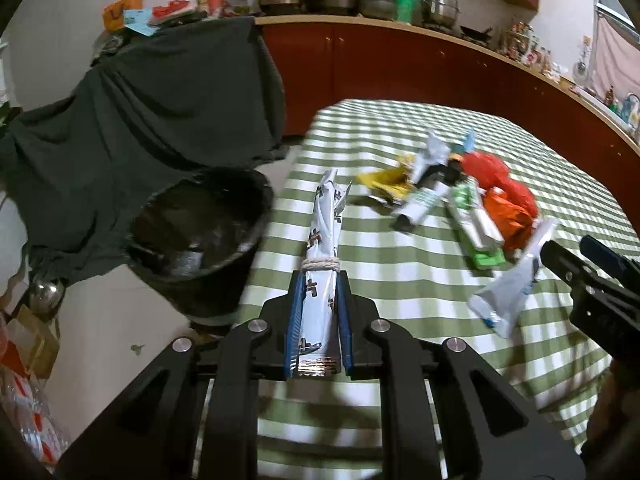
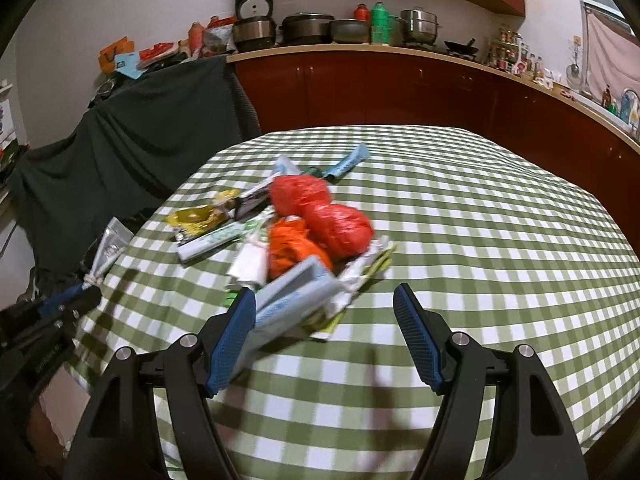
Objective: Collect trash
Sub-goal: 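Grasp the white rolled paper tube with the left tool while the right tool grasps a white wrapper, then carry the paper tube and white wrapper over the black trash bin with both tools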
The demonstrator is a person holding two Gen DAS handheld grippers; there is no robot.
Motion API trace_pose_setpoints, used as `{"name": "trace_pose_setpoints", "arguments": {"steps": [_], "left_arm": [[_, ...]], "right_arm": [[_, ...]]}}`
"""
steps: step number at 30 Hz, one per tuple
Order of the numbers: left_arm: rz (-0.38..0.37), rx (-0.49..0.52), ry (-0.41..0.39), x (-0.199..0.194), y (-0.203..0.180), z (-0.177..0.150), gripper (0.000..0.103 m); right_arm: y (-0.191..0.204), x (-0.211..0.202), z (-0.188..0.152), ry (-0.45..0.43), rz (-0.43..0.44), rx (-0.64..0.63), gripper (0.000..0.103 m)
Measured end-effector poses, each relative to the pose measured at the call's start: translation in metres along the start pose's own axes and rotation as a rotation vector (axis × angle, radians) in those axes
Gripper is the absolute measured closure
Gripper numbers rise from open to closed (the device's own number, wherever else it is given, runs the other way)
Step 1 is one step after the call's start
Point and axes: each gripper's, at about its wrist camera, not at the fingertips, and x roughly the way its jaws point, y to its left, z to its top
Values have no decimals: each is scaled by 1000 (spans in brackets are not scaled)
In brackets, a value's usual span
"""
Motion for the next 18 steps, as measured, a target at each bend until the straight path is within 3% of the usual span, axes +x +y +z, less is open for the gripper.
{"name": "trace_pose_setpoints", "arguments": {"steps": [10,11,12,18], "left_arm": [[57,-79,-16,-1,44,5,87],[60,-81,-16,-1,44,5,87],[62,-80,-16,0,44,5,87],[67,-64,-3,4,39,3,87]], "right_arm": [[35,15,-6,48,15,-49,33],[36,15,-5,40,14,-54,39],[36,15,-5,37,16,-56,51],[31,18,-5,50,52,-42,66]]}}
